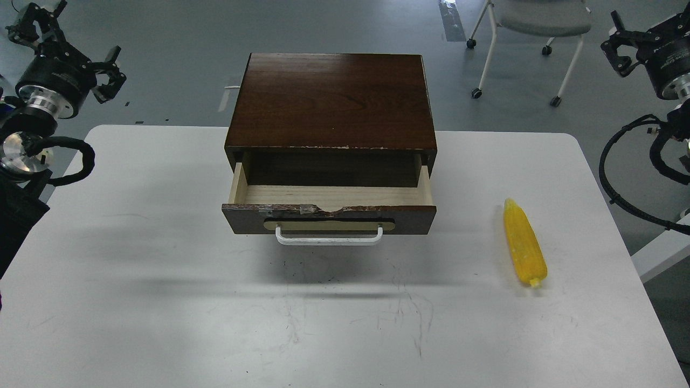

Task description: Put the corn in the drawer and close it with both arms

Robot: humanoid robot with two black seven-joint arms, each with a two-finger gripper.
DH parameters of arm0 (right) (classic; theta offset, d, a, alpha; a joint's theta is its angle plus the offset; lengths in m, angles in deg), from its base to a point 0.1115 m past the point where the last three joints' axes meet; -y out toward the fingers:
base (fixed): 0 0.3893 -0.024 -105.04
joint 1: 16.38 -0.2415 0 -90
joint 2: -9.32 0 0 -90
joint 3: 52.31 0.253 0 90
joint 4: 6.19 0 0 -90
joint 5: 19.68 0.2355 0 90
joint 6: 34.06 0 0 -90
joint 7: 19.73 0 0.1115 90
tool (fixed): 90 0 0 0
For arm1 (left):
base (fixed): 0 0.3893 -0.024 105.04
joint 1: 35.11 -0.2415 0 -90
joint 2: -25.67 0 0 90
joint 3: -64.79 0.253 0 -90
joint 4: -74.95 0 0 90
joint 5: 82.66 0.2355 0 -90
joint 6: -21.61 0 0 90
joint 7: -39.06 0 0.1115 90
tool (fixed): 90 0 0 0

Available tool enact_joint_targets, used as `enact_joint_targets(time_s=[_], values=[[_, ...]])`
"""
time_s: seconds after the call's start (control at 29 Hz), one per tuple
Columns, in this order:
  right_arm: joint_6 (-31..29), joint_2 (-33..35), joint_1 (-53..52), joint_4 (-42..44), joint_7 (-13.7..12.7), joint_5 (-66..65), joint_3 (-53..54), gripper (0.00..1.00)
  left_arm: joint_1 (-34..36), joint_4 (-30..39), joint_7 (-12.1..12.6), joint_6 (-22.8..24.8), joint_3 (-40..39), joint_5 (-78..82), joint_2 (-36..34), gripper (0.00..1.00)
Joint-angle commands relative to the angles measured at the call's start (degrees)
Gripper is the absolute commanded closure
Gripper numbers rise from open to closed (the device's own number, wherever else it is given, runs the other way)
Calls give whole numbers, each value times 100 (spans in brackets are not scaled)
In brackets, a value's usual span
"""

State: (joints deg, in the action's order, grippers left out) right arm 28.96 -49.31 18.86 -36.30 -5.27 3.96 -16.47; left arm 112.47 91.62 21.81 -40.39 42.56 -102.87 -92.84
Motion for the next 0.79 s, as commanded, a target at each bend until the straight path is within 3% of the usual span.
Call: enact_joint_targets(time_s=[0.0,0.52,0.69,0.76], values=[[27,-8,10,-4,4,0,-7,0,25,2,-6,0,-1,0,-5,2],[-17,422,-324,-189,-4,-175,-288,0,-27,-121,-24,0,-36,-9,13,2],[18,818,-816,-382,-4,-1483,-297,0,-370,-112,-76,0,-88,-62,-101,2],[27,1081,-957,-619,-48,-2344,-340,0,-510,-68,-304,0,-237,-106,-216,2]])
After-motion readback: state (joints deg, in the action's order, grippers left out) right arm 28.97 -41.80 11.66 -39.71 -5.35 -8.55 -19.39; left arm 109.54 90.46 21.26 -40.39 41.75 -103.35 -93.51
